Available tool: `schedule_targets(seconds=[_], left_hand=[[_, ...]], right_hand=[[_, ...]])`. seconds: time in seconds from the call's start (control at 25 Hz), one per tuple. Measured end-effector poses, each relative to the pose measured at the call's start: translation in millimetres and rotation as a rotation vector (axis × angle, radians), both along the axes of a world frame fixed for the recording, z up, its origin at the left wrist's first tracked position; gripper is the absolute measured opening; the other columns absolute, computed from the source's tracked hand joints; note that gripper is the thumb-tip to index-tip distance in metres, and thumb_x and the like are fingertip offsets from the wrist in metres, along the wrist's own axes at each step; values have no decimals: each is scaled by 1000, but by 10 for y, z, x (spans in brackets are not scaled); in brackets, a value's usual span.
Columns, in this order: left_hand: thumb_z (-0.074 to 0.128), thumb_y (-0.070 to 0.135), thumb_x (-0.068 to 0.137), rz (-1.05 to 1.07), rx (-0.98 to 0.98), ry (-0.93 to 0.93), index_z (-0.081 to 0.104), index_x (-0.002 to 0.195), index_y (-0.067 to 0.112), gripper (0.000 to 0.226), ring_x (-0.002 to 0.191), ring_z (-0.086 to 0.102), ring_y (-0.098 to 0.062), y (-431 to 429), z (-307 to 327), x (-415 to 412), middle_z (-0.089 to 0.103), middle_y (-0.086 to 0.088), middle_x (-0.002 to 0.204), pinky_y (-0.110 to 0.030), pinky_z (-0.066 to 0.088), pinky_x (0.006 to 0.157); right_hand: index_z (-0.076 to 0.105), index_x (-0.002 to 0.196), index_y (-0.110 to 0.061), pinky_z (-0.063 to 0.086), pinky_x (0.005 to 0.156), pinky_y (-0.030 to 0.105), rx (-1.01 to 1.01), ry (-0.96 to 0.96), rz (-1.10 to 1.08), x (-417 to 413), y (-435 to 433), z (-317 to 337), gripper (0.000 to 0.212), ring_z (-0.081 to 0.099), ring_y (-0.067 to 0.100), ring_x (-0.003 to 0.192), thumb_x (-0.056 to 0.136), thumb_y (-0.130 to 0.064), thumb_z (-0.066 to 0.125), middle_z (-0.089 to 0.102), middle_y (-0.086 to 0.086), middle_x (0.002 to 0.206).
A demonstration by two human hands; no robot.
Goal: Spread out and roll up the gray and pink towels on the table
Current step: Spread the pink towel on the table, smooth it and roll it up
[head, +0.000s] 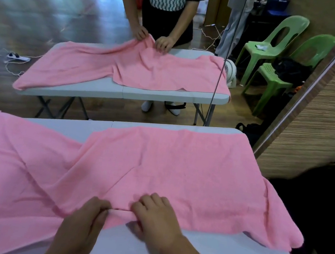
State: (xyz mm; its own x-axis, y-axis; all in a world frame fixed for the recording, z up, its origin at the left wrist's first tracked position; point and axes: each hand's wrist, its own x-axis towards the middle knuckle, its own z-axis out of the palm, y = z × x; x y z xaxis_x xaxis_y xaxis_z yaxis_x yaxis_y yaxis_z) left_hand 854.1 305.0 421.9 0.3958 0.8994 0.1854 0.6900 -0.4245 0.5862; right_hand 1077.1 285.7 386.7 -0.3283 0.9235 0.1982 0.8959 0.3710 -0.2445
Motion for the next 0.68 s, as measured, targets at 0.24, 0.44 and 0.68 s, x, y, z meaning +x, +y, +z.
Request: schedule_targets(seconds=[0.24, 0.44, 0.68], left_hand=[[39, 46, 93, -68, 10, -7, 53, 99, 44, 16, 76, 53, 5, 12, 64, -359, 54, 23, 90, -23, 44, 66], [40, 37, 97, -219, 96, -101, 57, 101, 34, 17, 75, 53, 2, -75, 251, -307, 52, 18, 88, -20, 43, 67], [41, 38, 98, -279, 105, -143, 59, 101, 36, 18, 71, 52, 0, -311, 359, -287, 49, 17, 86, -21, 45, 64]], right_hand=[[56, 84, -26, 39, 60, 37, 24, -93, -499, 1088, -172, -15, 18, 55, 31, 79, 68, -34, 50, 56, -2, 85], [55, 126, -25, 44, 86, 46, 55, -47, -859, 1227, -609, 164, 61, 47, 36, 110, 66, -24, 64, 53, 8, 129], [57, 82, -28, 43, 59, 36, 68, 44, -363, -181, -554, 194, 20, 58, 25, 74, 64, -32, 65, 59, -5, 78]])
